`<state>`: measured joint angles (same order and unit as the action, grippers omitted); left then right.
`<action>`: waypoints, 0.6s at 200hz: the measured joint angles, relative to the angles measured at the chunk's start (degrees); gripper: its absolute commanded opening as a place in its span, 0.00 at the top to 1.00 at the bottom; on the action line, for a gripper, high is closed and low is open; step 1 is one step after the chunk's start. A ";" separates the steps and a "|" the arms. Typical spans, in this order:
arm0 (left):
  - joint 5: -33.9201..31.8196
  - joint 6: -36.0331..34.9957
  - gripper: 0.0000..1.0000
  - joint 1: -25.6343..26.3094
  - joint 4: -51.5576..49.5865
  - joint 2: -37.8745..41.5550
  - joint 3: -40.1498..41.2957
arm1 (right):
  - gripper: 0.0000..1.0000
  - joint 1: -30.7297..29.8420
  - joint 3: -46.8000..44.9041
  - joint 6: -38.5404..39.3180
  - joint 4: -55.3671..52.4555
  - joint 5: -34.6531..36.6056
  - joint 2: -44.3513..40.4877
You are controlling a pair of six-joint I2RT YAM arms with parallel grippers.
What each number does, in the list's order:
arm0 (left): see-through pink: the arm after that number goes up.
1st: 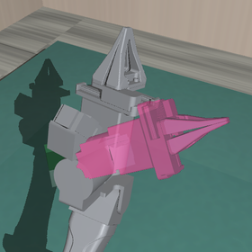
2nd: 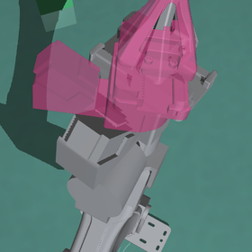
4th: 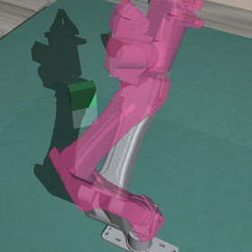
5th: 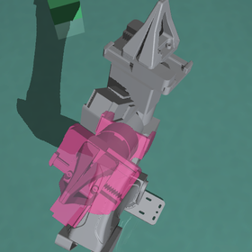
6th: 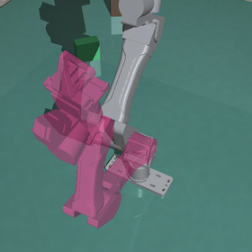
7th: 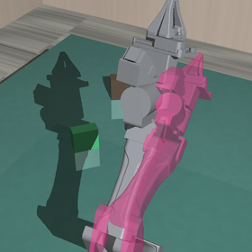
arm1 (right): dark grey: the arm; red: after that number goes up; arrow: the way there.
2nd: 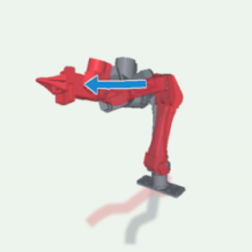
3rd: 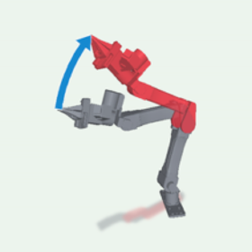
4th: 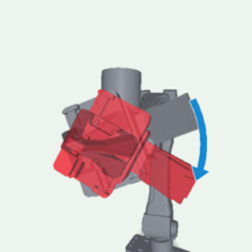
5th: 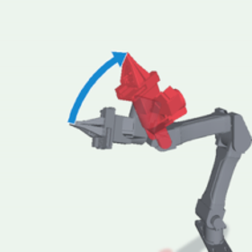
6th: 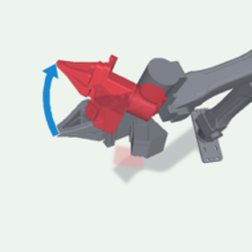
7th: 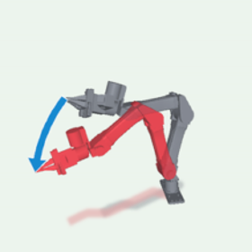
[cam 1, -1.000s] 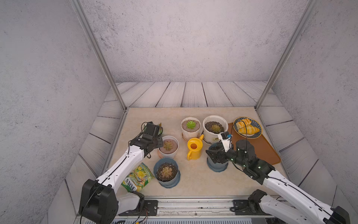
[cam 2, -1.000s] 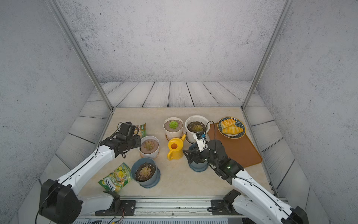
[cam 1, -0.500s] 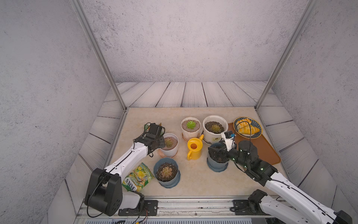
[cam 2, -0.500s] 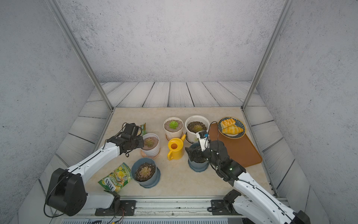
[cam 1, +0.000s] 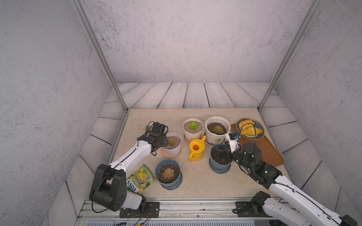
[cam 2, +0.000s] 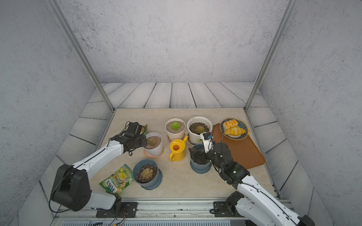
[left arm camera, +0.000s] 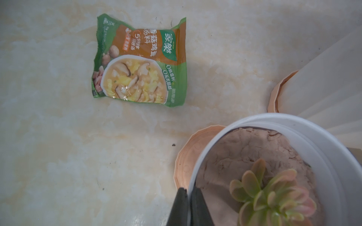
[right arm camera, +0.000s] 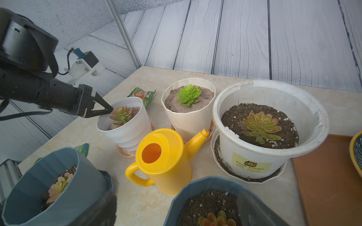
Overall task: Water the succulent around the soil edge
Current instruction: Move the pot to the center of the board.
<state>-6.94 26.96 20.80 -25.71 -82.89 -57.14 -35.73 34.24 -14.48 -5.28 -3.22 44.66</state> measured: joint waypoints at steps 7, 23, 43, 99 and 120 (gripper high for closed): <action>-0.35 0.00 0.98 0.13 0.04 -0.92 -0.83 | 0.00 0.00 -0.07 0.00 0.04 0.26 -0.04; -1.22 -0.04 0.98 0.35 -0.07 -2.82 -2.80 | 0.00 0.00 -0.24 0.00 0.00 0.59 -0.22; -2.78 -0.33 0.98 0.50 -0.31 -5.20 -5.27 | 0.00 0.00 -0.39 0.00 -0.02 1.09 -0.61; -7.58 -1.18 0.99 0.48 -1.03 -16.24 -16.98 | 0.00 0.00 -1.22 -0.02 0.46 2.71 -2.27; -8.33 -1.29 0.99 0.48 -1.07 -19.41 -20.61 | 0.00 0.00 -1.22 -0.02 0.42 3.23 -2.32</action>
<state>-15.27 25.67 21.28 -26.79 -102.30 -77.76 -35.73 33.01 -14.50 -4.86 0.01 42.35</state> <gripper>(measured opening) 0.075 0.998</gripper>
